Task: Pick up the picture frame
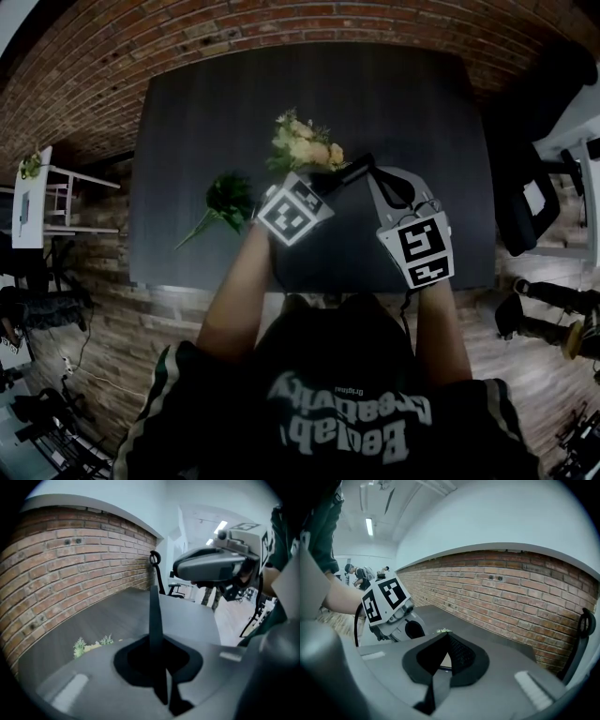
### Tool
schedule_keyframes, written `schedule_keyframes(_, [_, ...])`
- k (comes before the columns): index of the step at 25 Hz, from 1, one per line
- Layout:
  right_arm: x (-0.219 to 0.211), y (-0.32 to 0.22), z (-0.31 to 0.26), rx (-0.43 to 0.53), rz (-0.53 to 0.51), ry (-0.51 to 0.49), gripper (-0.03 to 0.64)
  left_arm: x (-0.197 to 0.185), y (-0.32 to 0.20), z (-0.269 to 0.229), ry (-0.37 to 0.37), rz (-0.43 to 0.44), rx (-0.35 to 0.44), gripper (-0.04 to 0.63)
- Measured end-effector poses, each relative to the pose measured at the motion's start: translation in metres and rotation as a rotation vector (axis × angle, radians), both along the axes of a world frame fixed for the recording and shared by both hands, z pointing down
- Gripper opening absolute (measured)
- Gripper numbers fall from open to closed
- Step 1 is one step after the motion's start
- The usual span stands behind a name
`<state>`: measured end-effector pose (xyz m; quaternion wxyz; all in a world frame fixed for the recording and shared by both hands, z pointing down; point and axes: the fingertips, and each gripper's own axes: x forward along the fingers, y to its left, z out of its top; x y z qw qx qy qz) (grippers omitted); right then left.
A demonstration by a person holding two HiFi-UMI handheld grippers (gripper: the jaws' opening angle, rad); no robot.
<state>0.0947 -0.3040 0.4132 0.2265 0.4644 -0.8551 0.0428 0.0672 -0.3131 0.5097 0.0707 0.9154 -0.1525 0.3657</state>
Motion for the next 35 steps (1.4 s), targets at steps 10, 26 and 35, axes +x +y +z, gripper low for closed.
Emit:
schedule_keyframes(10, [-0.016, 0.000, -0.020, 0.032, -0.013, 0.001, 0.006, -0.017, -0.002, -0.052, 0.114, -0.136, 0.048, 0.026])
schedule_keyframes(26, [-0.040, 0.005, -0.056, 0.111, -0.040, -0.034, 0.006, -0.053, 0.004, -0.130, 0.347, -0.317, 0.155, 0.026])
schedule_keyframes(35, [-0.047, 0.005, -0.084, 0.176, -0.047, -0.062, 0.006, -0.062, 0.009, -0.174, 0.442, -0.369, 0.268, 0.025])
